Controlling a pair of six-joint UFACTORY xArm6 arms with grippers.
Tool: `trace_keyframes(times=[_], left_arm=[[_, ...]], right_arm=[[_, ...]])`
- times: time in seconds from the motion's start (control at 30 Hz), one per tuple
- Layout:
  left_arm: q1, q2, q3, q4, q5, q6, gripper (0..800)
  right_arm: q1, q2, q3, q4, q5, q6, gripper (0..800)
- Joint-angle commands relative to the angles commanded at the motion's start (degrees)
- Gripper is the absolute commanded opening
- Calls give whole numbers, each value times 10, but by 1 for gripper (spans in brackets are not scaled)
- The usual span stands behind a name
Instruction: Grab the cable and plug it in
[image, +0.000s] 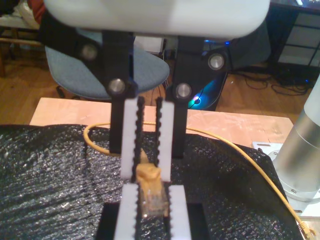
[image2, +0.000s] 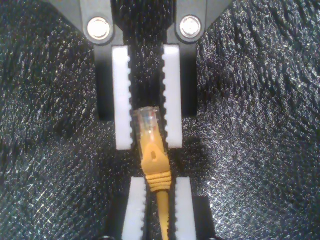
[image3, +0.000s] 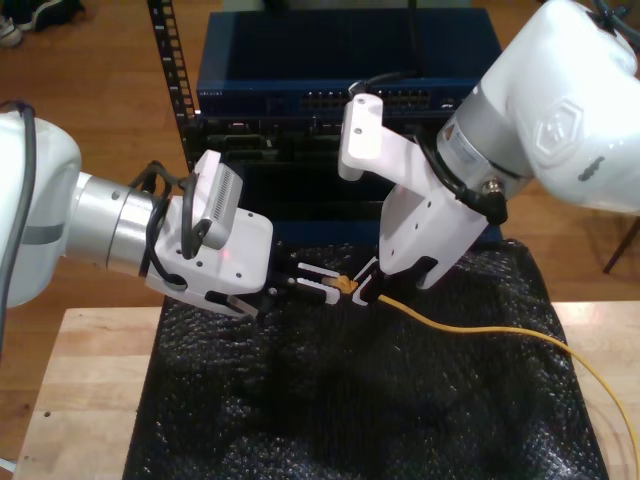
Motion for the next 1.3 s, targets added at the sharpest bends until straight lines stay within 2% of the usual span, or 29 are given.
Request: trace_keyframes(times=[0.03,0.1,0.13,0.2,0.27,0.37,0.47,0.53,0.63,0.87,1.1,1.3], left_arm=[[0,0,0,-1,0,-1,2],[0,0,-1,-1,5,-1,2],[0,0,-1,-1,10,-1,2],[0,0,-2,-1,18,-1,2],[0,0,-3,-1,21,-2,2],[7,1,-3,-9,21,-2,2],[24,2,-4,-24,21,-2,3],[29,6,-5,-31,22,-3,3],[39,25,-7,-33,31,-13,5],[71,75,-25,-58,91,-31,5],[97,105,-35,-66,139,-48,5],[103,121,-34,-71,195,-55,5]], right_arm=[[0,0,0,0,0,0,92],[0,0,0,3,1,-1,302],[0,0,0,3,1,-1,373],[-1,0,1,3,1,-3,474],[-2,-1,0,3,2,-16,615],[-4,-10,-2,3,3,-50,717],[-7,-21,-7,2,3,-62,737],[-11,-23,-8,4,3,-62,778],[-13,-23,-18,17,3,-62,792],[-16,-37,-27,27,1,-83,793],[-13,-74,-34,30,-4,-153,789],[-8,-91,-33,31,-4,-214,787]])
